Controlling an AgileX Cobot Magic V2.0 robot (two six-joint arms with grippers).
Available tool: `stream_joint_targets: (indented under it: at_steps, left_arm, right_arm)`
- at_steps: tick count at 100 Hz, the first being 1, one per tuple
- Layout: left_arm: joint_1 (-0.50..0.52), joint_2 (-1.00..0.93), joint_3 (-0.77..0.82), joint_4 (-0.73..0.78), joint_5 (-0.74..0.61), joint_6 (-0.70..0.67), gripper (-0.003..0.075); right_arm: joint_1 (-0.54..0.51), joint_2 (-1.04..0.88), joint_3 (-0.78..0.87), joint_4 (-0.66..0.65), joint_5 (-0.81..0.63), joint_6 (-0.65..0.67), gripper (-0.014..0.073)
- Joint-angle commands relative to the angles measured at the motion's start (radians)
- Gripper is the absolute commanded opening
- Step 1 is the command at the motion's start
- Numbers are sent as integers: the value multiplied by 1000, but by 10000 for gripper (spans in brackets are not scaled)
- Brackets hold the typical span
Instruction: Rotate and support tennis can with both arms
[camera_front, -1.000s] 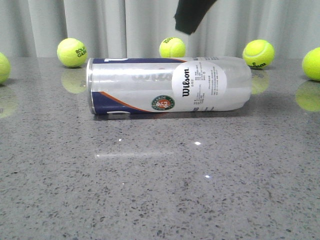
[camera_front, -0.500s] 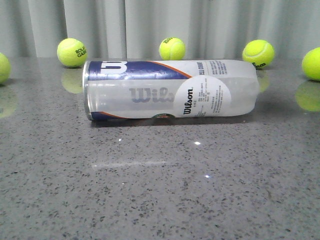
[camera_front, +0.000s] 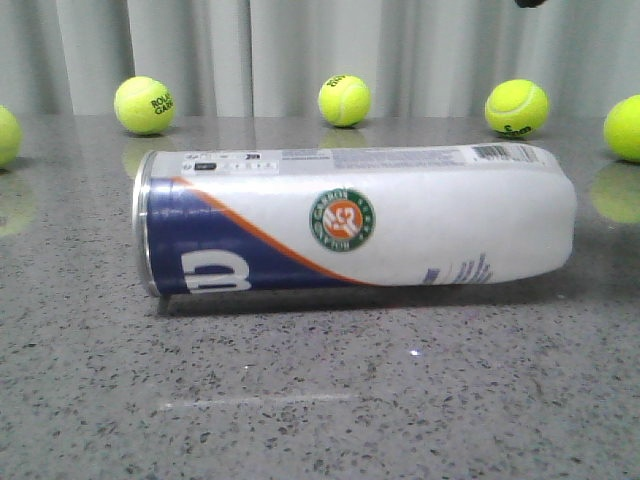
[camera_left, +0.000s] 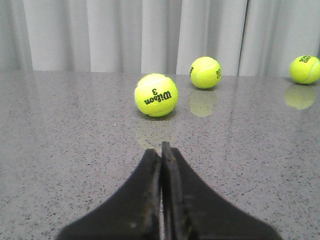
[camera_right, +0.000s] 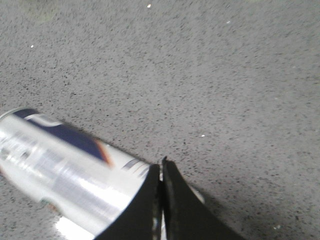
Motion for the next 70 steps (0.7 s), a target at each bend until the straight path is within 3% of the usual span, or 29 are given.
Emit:
stream_joint_targets:
  at_steps: [1, 36, 70]
  left_arm:
    - [-6, -34, 45, -1, -77, -8, -18]
    - [-6, -34, 45, -1, -84, -8, -19]
    - [-6, -34, -26, -1, -90, -8, -19]
  right_arm:
    - [-4, -94, 70, -27, -171, -5, -61]
    - [-4, -434, 389, -54, -405, -6, -61]
    - [-4, -700, 496, -54, -407, -6, -61]
